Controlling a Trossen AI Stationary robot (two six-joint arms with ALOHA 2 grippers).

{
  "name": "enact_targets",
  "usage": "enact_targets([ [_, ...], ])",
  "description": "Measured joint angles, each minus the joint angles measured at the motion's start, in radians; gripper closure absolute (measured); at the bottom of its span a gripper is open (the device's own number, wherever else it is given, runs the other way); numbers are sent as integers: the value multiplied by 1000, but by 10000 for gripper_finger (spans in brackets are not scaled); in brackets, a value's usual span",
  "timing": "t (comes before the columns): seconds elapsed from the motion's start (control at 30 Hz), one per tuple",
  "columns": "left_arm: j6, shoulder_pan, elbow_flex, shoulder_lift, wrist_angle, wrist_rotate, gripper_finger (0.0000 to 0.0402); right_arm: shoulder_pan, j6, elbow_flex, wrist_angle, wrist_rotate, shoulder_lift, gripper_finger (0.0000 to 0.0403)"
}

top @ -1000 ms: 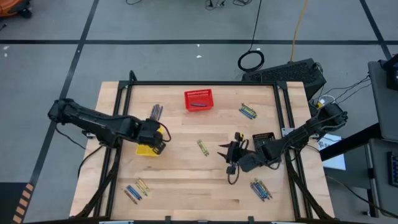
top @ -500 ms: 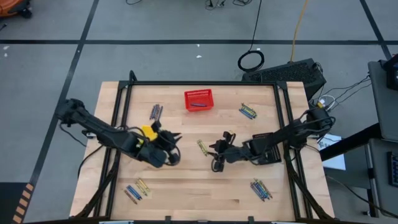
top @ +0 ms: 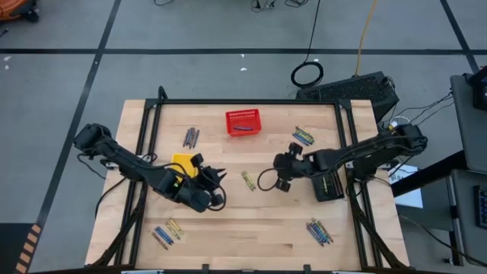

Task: Sort crayons
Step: Put the blue crayon into the red basket

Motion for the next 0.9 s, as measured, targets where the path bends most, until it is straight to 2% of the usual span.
enact_targets([
  [0.17, 0, -20, 0, 0, 0, 3, 344, 45, 33, -1, -2, -208, 0, 272],
  [0.27, -1, -20, 0, -1, 2, 2, 344, 111, 72, -1, -5, -268, -3, 272],
  [0.43, 2, -19, 0, 0, 52, 1, 344, 197, 111, -1, -28, -164, -35, 272],
  [0.53, 63, -22, 0, 0, 107, 3, 344, 205, 194, 0, -144, -70, -89, 272],
  [0.67, 116, -24, 0, 0, 142, 4, 344, 122, 267, 0, -420, 64, -139, 272],
  [0.73, 131, -17, 0, -1, 144, 5, 344, 39, 254, 0, -492, 83, -144, 272],
  [0.8, 131, -9, 0, -1, 144, 5, 344, -56, 183, -5, -491, 67, -139, 273],
  [0.9, 130, -1, 0, -1, 125, 4, 343, -211, 23, -28, -397, 19, -108, 273],
])
